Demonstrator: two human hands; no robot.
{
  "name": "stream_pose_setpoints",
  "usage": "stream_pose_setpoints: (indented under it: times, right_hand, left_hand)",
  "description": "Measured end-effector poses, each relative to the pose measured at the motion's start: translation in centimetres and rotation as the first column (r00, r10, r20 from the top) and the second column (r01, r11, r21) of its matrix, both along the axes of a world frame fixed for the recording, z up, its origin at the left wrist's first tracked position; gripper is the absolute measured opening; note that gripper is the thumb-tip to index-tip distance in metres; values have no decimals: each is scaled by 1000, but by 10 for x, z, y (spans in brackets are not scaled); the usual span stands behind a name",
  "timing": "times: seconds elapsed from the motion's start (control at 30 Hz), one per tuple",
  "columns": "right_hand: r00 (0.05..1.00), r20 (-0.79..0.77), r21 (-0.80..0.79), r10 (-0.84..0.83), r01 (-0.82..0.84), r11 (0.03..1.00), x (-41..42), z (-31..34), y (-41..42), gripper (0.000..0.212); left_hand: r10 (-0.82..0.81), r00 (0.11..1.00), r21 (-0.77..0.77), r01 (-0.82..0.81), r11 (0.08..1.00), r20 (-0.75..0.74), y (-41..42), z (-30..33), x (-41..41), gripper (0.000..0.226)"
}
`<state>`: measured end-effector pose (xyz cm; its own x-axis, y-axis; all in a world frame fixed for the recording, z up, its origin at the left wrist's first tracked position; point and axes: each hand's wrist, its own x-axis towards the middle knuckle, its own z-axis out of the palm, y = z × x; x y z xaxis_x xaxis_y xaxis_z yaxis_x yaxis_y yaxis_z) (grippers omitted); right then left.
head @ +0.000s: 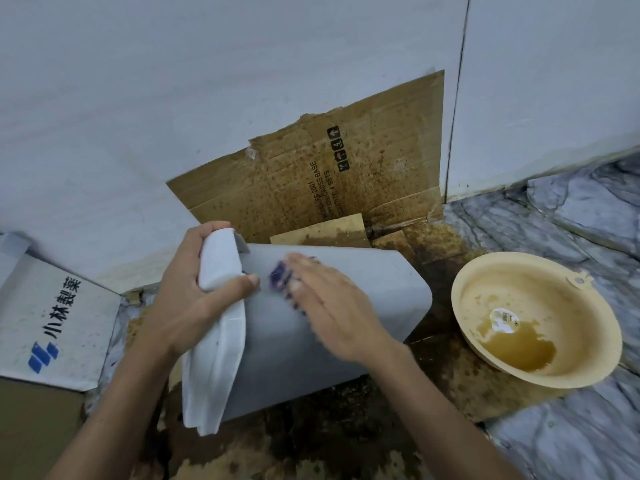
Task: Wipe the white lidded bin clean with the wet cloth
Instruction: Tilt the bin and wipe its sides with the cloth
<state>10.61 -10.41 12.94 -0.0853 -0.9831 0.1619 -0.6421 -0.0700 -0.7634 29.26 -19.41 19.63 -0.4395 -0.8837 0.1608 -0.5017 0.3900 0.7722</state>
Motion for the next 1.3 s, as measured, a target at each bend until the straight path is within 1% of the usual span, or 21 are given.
stream_pose_setpoints:
  times: [0.1, 0.17, 0.27, 0.33, 0.43, 0.5, 0.53, 0.6, 0.67, 0.77, 0.83, 0.9, 1.0, 1.1, 1.2, 1.23, 1.3]
  right_hand:
    - [986, -76, 185, -151, 162, 969, -43, -23, -11, 51]
    - [985, -84, 246, -152, 169, 954, -57, -23, -28, 51]
    - [994, -67, 208, -85, 97, 973, -43, -9, -49, 51]
    - [998, -58, 158, -25, 34, 987, -26, 4, -53, 51]
    - [998, -66, 53, 15, -11, 999, -2, 15, -39, 50]
    - [997, -63, -30, 40, -42, 999, 8, 14, -19, 49]
    - [997, -51, -47, 58, -60, 997, 10, 12, -9, 49]
    - [998, -38, -40, 46, -47, 998, 7, 1, 7, 48]
    - [999, -34, 4, -40, 40, 999, -9, -16, 17, 49]
    - [983, -48, 147, -175, 180, 973, -52, -42, 10, 53]
    - [980, -48, 239, -194, 200, 950, -77, -51, -4, 53]
    - [981, -34, 291, -189, 190, 938, -88, -52, -19, 52]
    - [987, -51, 268, -152, 160, 950, -77, -41, -42, 52]
    - [999, -31, 187, -31, 37, 982, -46, -15, -58, 50]
    - [998, -20, 86, 66, -64, 994, -28, -3, -41, 51]
    - [998, -11, 69, 64, -63, 996, -29, -7, -30, 52]
    - [1000, -6, 104, 5, -5, 995, -49, -28, -6, 51]
  left_hand:
    - [3, 1000, 3, -3, 1000, 1, 3, -2, 6, 72]
    - [-16, 1000, -8, 16, 1000, 14, 0, -2, 4, 77]
    - [-18, 999, -25, 19, 999, 46, 1, -1, 0, 81]
    - [-59, 996, -58, 63, 996, 60, 2, 0, -4, 81]
    - [-87, 994, -80, 92, 993, 70, 0, 1, -5, 80]
    - [-84, 994, -81, 90, 993, 71, -1, 2, -3, 79]
    - [-79, 994, -78, 85, 993, 70, -1, 2, -1, 79]
    - [-70, 995, -60, 74, 995, 65, 0, 2, 1, 78]
    - [-57, 997, -52, 59, 997, 52, 2, 1, 5, 77]
    - [-56, 997, -59, 58, 997, 46, 6, 1, 4, 76]
    - [-58, 997, -54, 60, 997, 44, 6, 1, -1, 76]
    - [-50, 998, -54, 52, 997, 46, 5, 1, -3, 77]
    - [-27, 999, -51, 29, 998, 41, 5, 1, -4, 80]
    - [-34, 999, -41, 35, 999, 38, 4, 0, -4, 81]
    - [-37, 998, -40, 39, 998, 45, 2, 1, -7, 81]
    - [-37, 998, -37, 38, 999, 44, 1, 2, -7, 80]
    - [-33, 999, -23, 34, 999, 27, 2, 2, -3, 77]
